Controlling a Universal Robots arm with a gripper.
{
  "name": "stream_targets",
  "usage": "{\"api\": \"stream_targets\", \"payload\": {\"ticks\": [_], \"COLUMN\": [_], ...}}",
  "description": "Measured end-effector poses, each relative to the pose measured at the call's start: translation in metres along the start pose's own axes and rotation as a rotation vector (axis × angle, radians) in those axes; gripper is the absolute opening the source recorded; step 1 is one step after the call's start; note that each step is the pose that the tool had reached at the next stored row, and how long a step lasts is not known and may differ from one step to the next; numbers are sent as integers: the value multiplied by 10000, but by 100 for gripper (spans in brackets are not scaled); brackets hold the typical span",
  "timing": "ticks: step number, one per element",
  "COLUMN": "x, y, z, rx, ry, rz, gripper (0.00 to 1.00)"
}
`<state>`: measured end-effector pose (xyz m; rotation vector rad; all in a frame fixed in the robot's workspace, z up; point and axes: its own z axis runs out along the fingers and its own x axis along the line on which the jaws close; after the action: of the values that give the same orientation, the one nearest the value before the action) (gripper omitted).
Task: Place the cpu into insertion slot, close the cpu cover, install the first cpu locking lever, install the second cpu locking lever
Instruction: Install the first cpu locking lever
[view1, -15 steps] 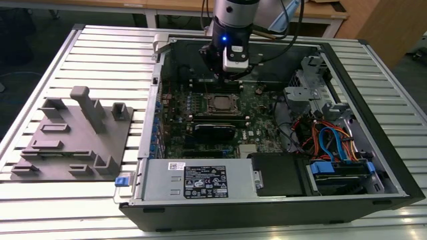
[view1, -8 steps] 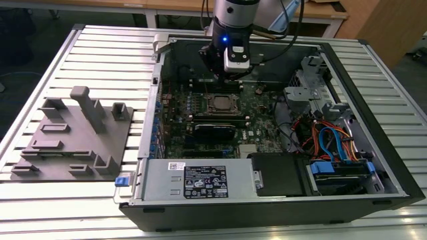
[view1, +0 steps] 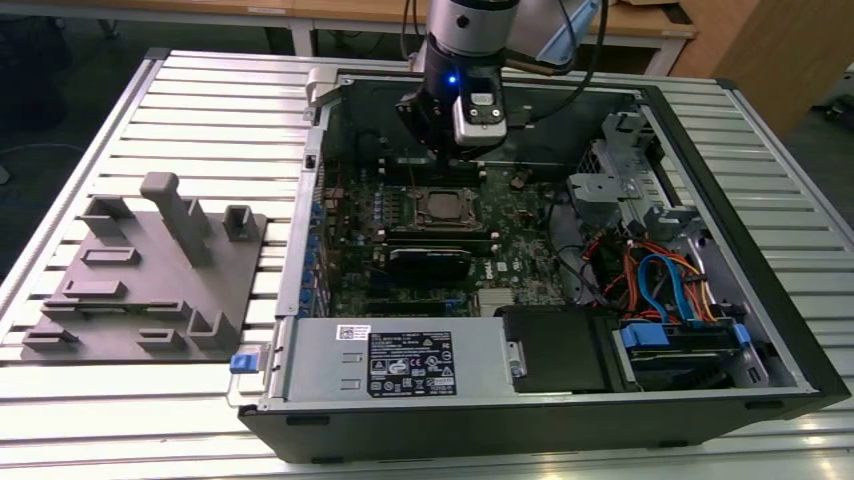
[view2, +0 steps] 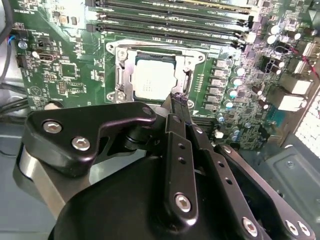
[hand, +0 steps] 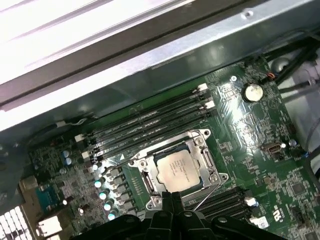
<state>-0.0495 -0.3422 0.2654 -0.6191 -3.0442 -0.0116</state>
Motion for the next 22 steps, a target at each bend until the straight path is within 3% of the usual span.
{"api": "stream_targets", "payload": {"ticks": [3, 5, 16, 19, 20, 22], "x": [80, 108, 108, 125, 174, 215], "y": [-34, -45, -46, -53, -74, -92], "z": [4, 8, 33, 52, 62, 68], "rx": [-54, -75, -40, -72, -86, -94], "ry": [-126, -174, -193, -300, -329, -332], "rz": [-3, -12, -1742, -1975, -1976, -1988], "gripper": [11, 11, 11, 11, 11, 11]}}
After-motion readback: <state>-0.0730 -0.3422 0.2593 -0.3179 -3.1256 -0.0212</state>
